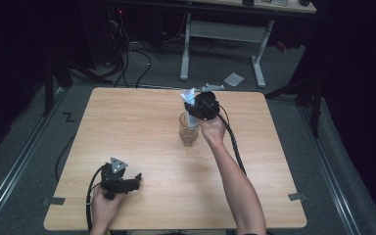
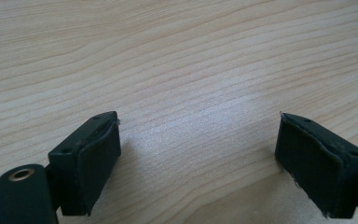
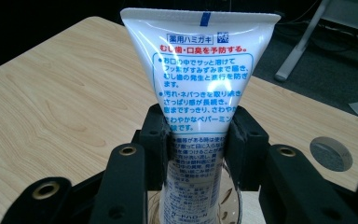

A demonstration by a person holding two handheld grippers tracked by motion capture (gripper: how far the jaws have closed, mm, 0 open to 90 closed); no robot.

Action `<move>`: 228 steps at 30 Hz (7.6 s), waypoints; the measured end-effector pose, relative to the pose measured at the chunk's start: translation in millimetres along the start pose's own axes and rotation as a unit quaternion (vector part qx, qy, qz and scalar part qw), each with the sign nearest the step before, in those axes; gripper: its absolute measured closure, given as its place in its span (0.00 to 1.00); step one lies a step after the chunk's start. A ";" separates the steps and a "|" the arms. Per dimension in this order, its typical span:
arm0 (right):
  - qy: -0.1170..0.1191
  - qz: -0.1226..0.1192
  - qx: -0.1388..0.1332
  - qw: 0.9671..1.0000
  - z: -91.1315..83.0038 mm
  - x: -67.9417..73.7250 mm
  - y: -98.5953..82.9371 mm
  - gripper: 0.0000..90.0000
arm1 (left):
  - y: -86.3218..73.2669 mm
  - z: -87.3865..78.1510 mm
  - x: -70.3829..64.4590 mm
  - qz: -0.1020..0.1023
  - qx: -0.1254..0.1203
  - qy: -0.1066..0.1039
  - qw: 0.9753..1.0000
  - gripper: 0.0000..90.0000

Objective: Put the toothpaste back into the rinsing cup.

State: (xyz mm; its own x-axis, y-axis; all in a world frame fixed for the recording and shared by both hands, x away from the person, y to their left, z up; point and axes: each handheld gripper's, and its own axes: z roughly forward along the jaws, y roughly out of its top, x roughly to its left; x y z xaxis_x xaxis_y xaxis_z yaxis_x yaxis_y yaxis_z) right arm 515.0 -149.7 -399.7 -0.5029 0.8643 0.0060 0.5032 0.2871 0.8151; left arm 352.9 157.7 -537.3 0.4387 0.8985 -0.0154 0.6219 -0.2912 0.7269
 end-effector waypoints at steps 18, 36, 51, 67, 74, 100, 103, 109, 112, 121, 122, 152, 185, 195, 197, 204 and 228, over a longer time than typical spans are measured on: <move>0.001 0.001 0.012 1.000 5.0 -0.1 -8.7 0.70 | 0.0 0.0 0.1 0.001 0.000 0.000 1.000 0.16; 0.003 -0.003 0.023 1.000 8.6 1.7 -15.1 0.70 | 0.0 0.0 0.0 0.000 0.000 0.000 1.000 0.16; 0.006 -0.006 0.035 0.999 12.9 1.8 -22.3 0.69 | 0.0 0.0 0.1 0.001 0.000 0.000 1.000 0.16; 0.006 -0.005 0.042 0.999 15.4 1.5 -30.7 0.68 | 0.0 0.0 0.0 0.001 0.000 0.000 1.000 0.16; 0.008 -0.009 0.045 0.999 15.7 3.2 -31.2 0.67 | 0.0 0.0 0.0 0.001 0.000 0.000 1.000 0.16; 0.013 -0.019 0.048 0.999 11.0 3.7 -38.0 0.63 | 0.0 0.1 0.0 0.001 0.000 0.000 1.000 0.16; 0.015 -0.015 0.044 0.999 9.0 1.6 -39.9 0.61 | 0.0 0.0 0.0 0.001 0.000 0.000 1.000 0.16; 0.014 -0.010 0.037 0.999 3.8 -0.8 -41.0 0.56 | 0.0 0.1 0.0 0.001 0.000 0.000 1.000 0.16; 0.014 -0.008 0.037 0.999 2.5 -2.5 -42.3 0.54 | 0.0 0.1 0.0 0.001 0.000 0.000 1.000 0.16; 0.018 -0.011 0.041 0.999 1.7 -1.4 -42.9 0.45 | 0.0 0.1 0.0 0.001 0.000 0.000 1.000 0.16; 0.018 -0.010 0.042 0.999 1.6 -1.0 -43.0 0.44 | 0.0 0.1 0.0 0.001 0.000 0.000 1.000 0.16; 0.032 -0.017 0.023 0.999 -17.2 5.9 -40.0 0.39 | 0.0 0.1 -0.1 0.000 0.000 0.000 1.000 0.16; 0.031 0.004 -0.029 0.999 -67.0 -12.4 -43.2 0.41 | 0.2 0.2 -0.2 0.000 0.000 0.000 1.000 0.16; 0.033 0.007 -0.035 0.999 -80.6 -15.0 -44.5 0.41 | 0.2 0.3 -0.3 0.000 0.000 0.000 1.000 0.16; 0.034 0.010 -0.036 0.999 -83.1 -14.9 -45.0 0.41 | 0.2 0.2 -0.2 0.000 0.000 0.000 1.000 0.16; 0.036 0.008 -0.038 0.999 -90.9 -13.1 -46.3 0.41 | 0.3 0.2 -0.2 0.000 0.000 0.000 1.000 0.16; 0.039 0.036 -0.054 0.997 -113.6 -24.2 -73.8 0.42 | 0.3 0.2 -0.2 0.000 0.000 0.000 1.000 0.16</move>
State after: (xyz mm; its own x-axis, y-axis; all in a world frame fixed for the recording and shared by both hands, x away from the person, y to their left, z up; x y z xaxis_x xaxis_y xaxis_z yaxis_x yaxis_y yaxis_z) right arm 410.2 -238.8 -394.2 -0.5231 0.8453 0.1089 0.4634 0.1748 0.8687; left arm 353.1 157.3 -537.2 0.4390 0.8983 -0.0153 0.6220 -0.2916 0.7267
